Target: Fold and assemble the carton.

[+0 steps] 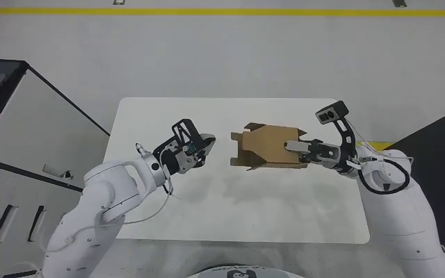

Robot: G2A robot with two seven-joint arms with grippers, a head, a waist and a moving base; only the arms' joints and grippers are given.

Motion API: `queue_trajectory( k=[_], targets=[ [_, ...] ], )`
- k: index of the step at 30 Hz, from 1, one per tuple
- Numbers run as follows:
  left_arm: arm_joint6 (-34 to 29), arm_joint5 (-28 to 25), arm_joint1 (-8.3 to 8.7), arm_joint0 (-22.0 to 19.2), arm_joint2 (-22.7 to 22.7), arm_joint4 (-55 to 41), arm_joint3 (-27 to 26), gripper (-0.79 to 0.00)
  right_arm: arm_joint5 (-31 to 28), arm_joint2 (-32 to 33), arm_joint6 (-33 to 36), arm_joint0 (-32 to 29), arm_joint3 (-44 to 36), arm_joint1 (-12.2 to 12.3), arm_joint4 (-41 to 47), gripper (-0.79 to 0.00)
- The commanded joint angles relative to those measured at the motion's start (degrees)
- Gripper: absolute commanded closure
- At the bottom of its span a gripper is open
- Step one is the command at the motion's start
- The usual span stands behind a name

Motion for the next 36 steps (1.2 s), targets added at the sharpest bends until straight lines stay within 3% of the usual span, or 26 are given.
queue_trajectory(
  k=[1,12,21,36],
  targets=[
    [0.2,-0.2,-0.11,-0.5,1.3,-0.1,-0.4,0.0,0.2,-0.2,0.5,0.3,0.2,0.0,0.4,0.0],
    [0.3,-1.6,-0.63,-3.4,7.0,-1.2,-1.4,0.0,1.6,-3.4,-0.8,2.4,0.2,-0.5,-1.2,0.0],
    [-0.2,-2.1,-0.75,-4.8,8.5,-1.4,-1.1,0.0,3.0,-4.3,-3.6,3.0,0.2,-0.7,-3.8,0.0],
    [-0.5,-2.1,-0.95,-6.4,10.5,-1.4,0.1,0.0,2.5,-6.6,-2.7,4.3,0.6,-1.1,-3.4,0.0]
  ],
)
